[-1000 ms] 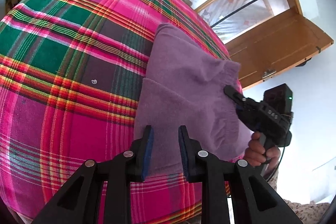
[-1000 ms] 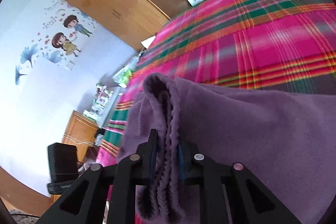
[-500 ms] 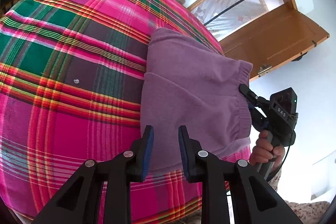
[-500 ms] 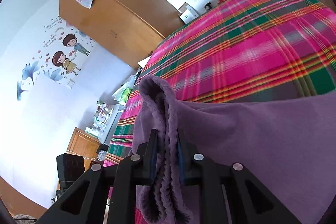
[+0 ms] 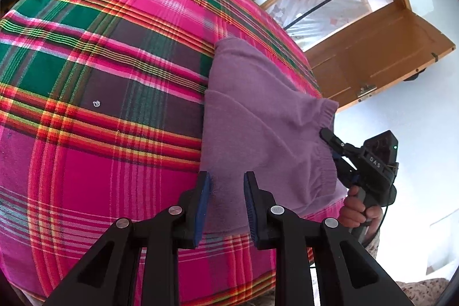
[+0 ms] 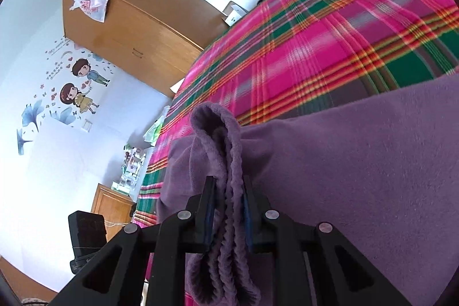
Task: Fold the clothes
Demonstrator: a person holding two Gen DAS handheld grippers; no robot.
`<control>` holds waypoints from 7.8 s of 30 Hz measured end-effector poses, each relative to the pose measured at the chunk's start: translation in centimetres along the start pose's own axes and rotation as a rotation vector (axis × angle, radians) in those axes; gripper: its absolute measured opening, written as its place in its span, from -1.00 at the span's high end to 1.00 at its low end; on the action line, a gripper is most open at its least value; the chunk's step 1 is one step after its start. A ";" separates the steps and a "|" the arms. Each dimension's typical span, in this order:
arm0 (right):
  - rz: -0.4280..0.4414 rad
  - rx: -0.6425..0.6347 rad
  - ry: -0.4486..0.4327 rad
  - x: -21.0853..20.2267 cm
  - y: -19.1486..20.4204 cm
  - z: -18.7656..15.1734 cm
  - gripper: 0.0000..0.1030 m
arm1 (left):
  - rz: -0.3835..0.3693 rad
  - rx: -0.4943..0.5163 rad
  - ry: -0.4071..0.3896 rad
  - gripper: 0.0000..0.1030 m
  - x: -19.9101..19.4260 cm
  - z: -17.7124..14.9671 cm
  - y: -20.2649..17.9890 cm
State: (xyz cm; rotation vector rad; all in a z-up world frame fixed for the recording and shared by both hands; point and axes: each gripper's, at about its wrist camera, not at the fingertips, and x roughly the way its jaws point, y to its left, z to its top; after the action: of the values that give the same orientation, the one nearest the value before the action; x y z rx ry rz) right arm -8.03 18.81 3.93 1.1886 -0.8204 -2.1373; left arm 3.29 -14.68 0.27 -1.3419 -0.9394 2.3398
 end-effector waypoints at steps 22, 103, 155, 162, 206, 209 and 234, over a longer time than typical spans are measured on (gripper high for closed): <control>-0.284 -0.352 -0.110 -1.4 5.6 0.9 0.48 | -0.022 -0.027 0.025 0.51 0.7 -0.4 1.2; -0.236 -0.770 0.400 19.2 15.8 5.6 0.36 | -0.071 0.102 -0.020 0.62 0.3 -1.7 1.2; -0.344 -0.764 0.224 13.4 13.4 7.3 0.80 | -0.121 0.019 -0.016 0.83 0.2 -2.3 2.9; -0.302 -0.720 0.314 10.9 9.8 6.7 0.44 | -0.110 0.010 -0.020 0.83 0.2 -2.5 2.8; -0.127 -0.404 0.183 -1.8 4.5 -2.8 0.53 | -0.018 -0.002 -0.026 0.79 2.4 -1.9 -0.4; -0.102 -0.408 0.194 -1.8 4.8 -3.2 0.52 | -0.010 -0.003 -0.029 0.79 2.5 -2.0 -0.6; -0.040 -0.393 0.175 -3.2 3.8 -4.9 0.86 | 0.053 -0.010 -0.047 0.76 2.8 -2.7 -1.9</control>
State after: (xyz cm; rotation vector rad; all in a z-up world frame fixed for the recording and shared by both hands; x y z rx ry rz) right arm -1.66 17.39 6.40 1.1649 -0.2835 -2.0650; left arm 3.91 -10.72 -1.29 -1.3370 -0.9412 2.4185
